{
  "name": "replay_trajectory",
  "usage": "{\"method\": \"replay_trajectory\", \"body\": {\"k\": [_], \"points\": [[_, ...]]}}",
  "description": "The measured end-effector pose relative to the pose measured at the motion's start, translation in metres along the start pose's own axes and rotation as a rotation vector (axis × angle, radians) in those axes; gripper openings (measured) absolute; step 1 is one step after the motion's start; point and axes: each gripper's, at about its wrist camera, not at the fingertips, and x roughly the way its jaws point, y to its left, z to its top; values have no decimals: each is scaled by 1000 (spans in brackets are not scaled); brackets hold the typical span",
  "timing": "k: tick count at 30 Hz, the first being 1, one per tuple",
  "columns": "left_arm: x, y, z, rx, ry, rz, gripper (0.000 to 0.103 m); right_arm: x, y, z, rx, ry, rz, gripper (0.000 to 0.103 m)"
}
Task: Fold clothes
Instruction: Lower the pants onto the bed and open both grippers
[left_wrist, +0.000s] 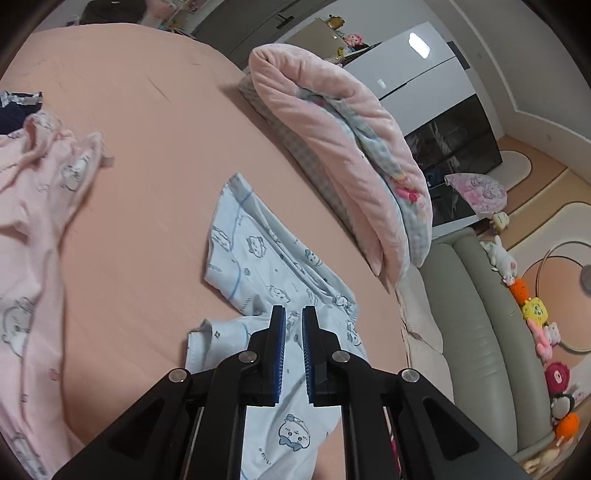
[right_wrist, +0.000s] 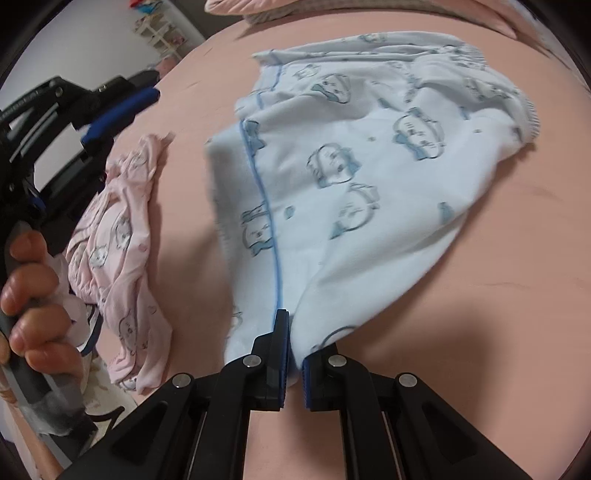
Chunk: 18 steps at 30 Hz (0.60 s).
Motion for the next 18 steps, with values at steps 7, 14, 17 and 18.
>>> {"method": "replay_trajectory", "body": {"k": [7,14,17,18], "points": [[5,5,-2,-2,71,106,9,1,2,2,16,28,-52,8],[17,16,-11,-79,142,250,96,-31,-19,-5,67,0,-104,71],[19,10,-18,-62,158,243,96,-45,-34,-4,97,-21,-118,71],[20,7,-20,-55,163,240,96,-49,-40,-3,106,-27,-122,71]]}}
